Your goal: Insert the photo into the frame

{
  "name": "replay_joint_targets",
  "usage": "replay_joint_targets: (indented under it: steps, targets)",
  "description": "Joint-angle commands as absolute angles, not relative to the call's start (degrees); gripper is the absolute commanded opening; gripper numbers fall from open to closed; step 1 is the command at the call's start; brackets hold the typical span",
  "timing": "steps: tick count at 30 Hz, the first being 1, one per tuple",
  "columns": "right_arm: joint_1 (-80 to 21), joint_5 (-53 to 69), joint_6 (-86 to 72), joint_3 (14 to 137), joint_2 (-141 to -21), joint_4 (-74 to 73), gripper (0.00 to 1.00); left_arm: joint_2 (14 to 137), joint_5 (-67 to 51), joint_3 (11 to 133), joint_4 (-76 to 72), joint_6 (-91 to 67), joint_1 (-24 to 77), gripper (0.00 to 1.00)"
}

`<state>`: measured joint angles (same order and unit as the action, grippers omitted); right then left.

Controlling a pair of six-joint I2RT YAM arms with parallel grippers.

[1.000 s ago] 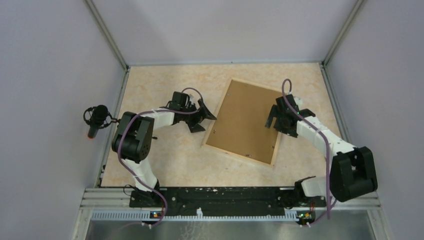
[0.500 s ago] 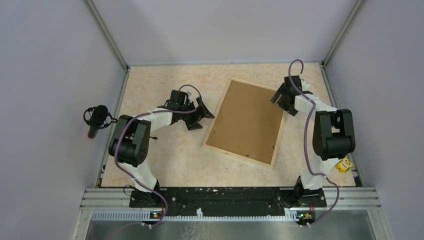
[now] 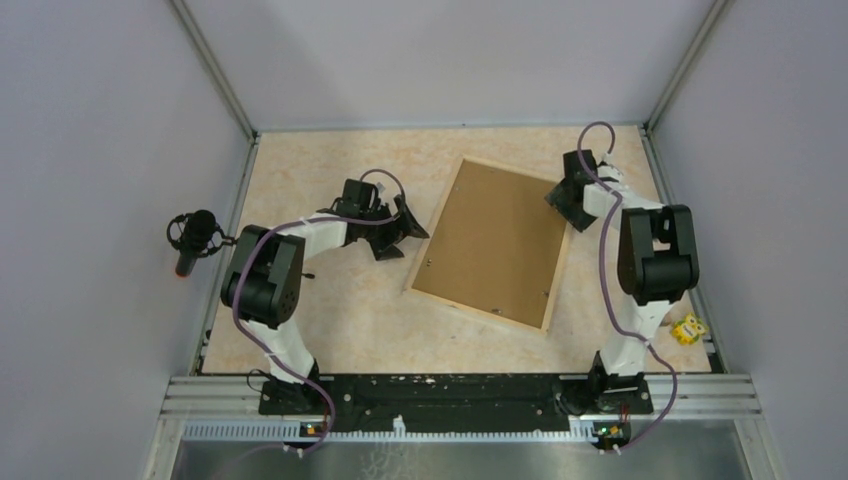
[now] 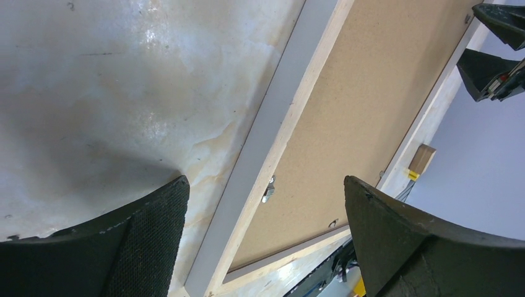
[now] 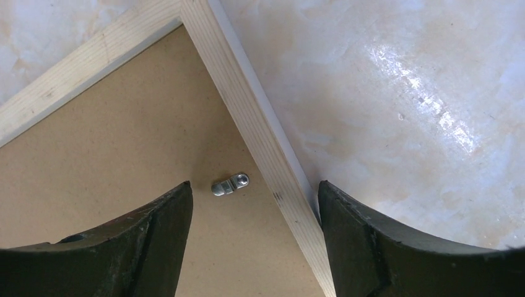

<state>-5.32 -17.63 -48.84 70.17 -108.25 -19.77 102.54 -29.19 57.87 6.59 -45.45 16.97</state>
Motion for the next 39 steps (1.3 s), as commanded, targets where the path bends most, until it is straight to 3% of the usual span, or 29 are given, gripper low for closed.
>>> replay_joint_targets:
  steps: [1,9,23,31,39]
  targets:
    - [-6.0,-19.6,-52.6,74.4,-110.8,-23.4,0.72,102.6,-28.7,59.6,6.8,-44.0,17.3,0.97]
    - [-6.7,-20.8,-53.2,75.8,-111.9,-26.1,0.70,102.5,-29.7,59.6,6.7,-44.6,17.4,0.97]
    - [-6.7,-17.0,-50.3,74.8,-112.4,-24.5,0.51,101.1,-30.5,59.2,5.7,-44.8,18.3,0.95]
    - [-6.7,-13.1,-46.0,74.0,-112.9,-23.7,0.36,102.5,-30.4,59.5,6.2,-44.6,18.3,0.95]
    - [-6.7,-19.1,-37.4,77.1,-113.8,-26.2,0.27,101.7,-30.3,59.0,5.5,-44.6,18.5,0.95]
